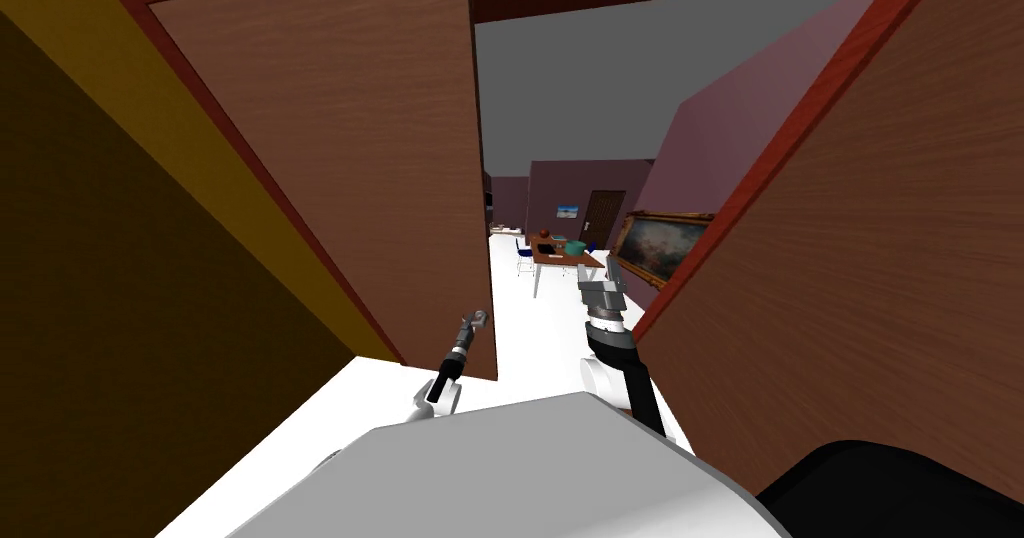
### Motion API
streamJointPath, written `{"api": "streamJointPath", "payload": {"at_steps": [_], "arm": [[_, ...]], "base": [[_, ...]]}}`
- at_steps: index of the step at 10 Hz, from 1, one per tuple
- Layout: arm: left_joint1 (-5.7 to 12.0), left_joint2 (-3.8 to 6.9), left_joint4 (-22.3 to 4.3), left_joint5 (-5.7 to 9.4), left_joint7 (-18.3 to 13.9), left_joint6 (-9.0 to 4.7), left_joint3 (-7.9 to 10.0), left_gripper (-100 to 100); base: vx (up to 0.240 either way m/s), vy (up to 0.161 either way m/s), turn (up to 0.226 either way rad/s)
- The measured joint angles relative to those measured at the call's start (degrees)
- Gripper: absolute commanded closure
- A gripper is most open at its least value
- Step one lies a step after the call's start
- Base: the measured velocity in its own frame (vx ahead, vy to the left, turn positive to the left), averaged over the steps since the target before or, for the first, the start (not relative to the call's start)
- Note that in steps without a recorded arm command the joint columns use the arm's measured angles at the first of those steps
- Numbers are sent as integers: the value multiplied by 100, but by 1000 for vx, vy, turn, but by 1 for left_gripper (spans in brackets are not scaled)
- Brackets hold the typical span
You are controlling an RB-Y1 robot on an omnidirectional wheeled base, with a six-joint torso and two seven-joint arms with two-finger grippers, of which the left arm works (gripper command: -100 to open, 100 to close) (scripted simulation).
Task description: Pull the door open
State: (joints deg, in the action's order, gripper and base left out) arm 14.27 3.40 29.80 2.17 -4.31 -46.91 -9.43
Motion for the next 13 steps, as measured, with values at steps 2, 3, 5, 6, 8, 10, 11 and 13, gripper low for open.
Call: {"api": "streamJointPath", "payload": {"at_steps": [2,3,5,6,8,10,11,13], "arm": [[2,-3,1,0,0,-1,0,100],[3,-5,0,0,0,2,-2,100],[-2,-14,-6,-7,2,10,-12,100],[-6,-15,-9,-7,3,12,-14,100],[-17,45,0,1,-34,7,-22,100],[63,132,-133,20,-117,-110,-38,100],[60,217,-106,21,-191,-145,-73,100],[56,422,-133,23,-381,-267,-143,100]], "base": [[-14,13,-15],[-16,16,-14],[-9,5,0],[0,0,0],[-36,55,-254],[-83,78,-276],[-85,53,-335],[-98,56,-233]]}}
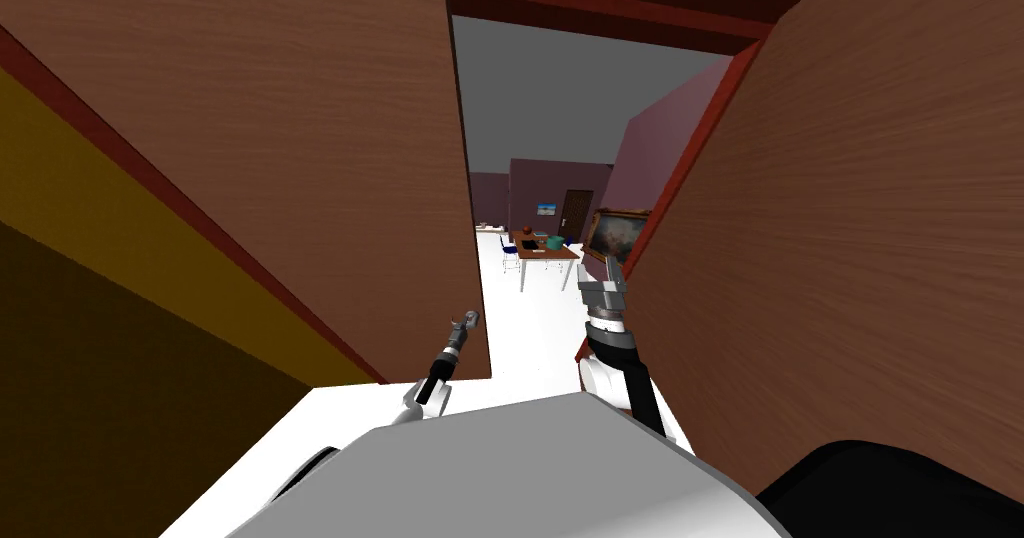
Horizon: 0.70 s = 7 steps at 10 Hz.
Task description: Pull the door open
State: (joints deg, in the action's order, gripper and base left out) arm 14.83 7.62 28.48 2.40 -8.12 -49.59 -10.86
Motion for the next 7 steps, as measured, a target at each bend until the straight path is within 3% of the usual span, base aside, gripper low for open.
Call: {"api": "streamJointPath", "payload": {"at_steps": [1,4,6,7], "arm": [[-107,110,184,-16,-97,31,-56,100],[-86,335,51,-53,-377,-143,-170,100],[-20,472,-151,-89,-578,-335,-233,100],[-83,533,-75,-120,-663,-349,-275,100]], "base": [[-90,19,-157],[-85,-11,-62],[-164,12,20],[-188,4,204]]}}
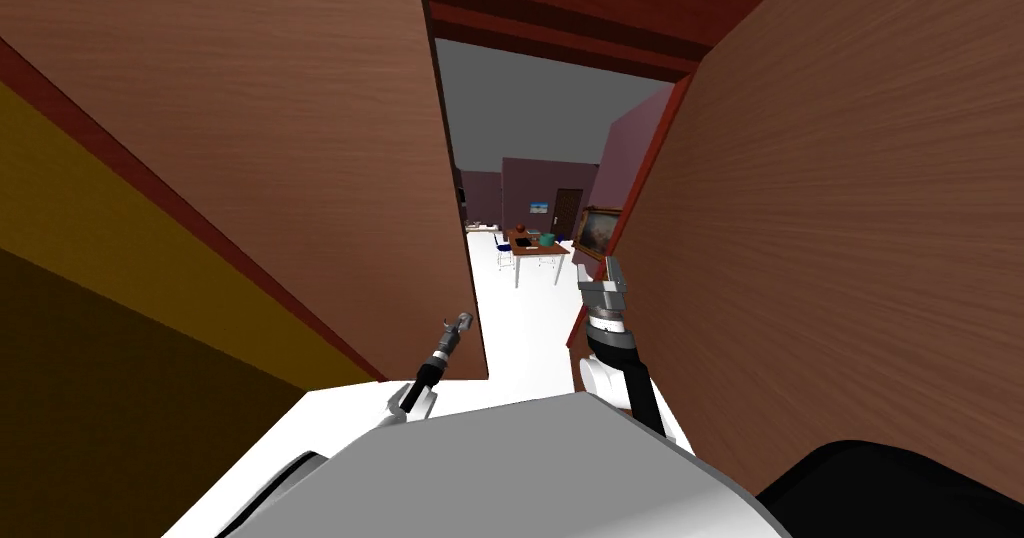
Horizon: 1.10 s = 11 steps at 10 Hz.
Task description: Pull the door open
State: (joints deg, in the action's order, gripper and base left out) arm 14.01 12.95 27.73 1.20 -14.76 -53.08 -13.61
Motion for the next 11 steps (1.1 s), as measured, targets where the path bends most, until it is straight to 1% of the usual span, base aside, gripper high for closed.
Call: {"api": "streamJointPath", "payload": {"at_steps": [1,2,3,4,5,6,7,8,9,10,11], "arm": [[-106,77,139,-28,-77,49,-35,100],[-56,91,-8,-47,-134,-10,-55,100],[-76,113,-37,-64,-175,-48,-74,100],[-109,120,-55,-69,-182,-38,-80,100],[-141,143,-75,-81,-201,-62,-55,100],[-177,186,-48,-97,-242,-89,-16,100],[-301,269,162,-112,-291,-56,39,100],[-300,294,126,-125,-322,-90,59,100],[-505,384,395,-149,-360,-16,116,100],[-463,410,264,-159,-397,-88,152,100],[-430,416,126,-164,-419,-182,158,100]], "base": [[-190,18,62],[-182,13,106],[-84,5,36],[-107,44,-401],[-136,74,-193],[-206,79,-295],[-159,54,-111],[-141,34,-255],[-128,32,-171],[-55,10,-19],[-72,12,-155]]}}
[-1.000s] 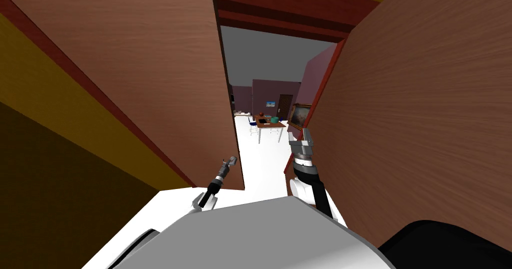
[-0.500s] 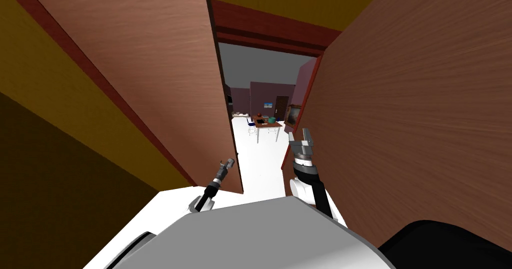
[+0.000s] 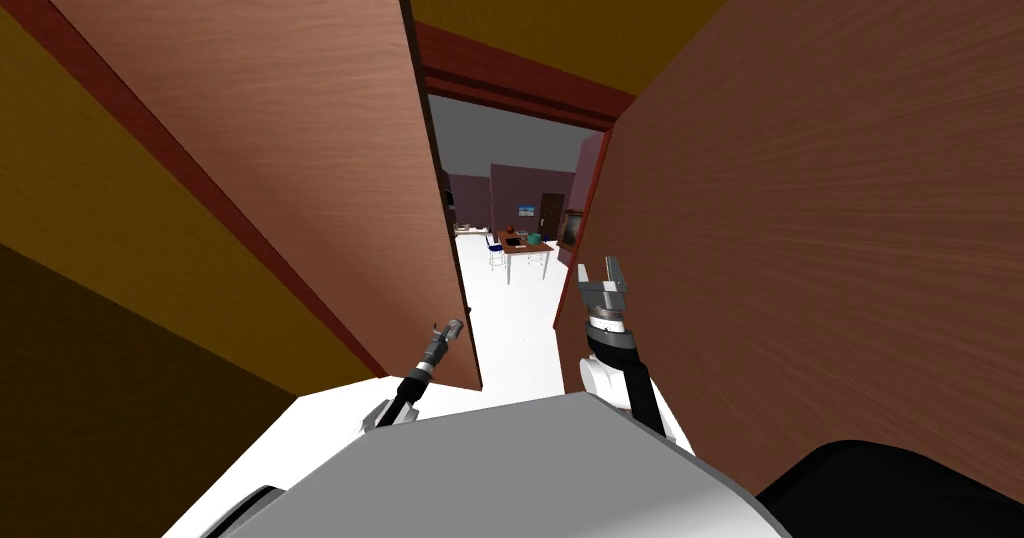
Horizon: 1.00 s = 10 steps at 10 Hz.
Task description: Pull the door open
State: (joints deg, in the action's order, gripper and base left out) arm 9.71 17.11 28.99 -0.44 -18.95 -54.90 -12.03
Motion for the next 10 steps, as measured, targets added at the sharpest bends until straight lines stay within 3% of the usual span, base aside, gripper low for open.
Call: {"api": "streamJointPath", "payload": {"at_steps": [2,3,5,7,10], "arm": [[-25,94,-75,-17,-77,-115,96,100],[9,148,-225,-30,-128,-247,159,100],[-155,259,-67,-69,-222,-275,225,100],[-367,350,165,-127,-319,-258,291,100],[-430,434,209,-31,-314,-208,287,100]], "base": [[-124,20,-233],[-114,58,-112],[-178,75,-253],[-136,71,-73],[-147,-5,-166]]}}
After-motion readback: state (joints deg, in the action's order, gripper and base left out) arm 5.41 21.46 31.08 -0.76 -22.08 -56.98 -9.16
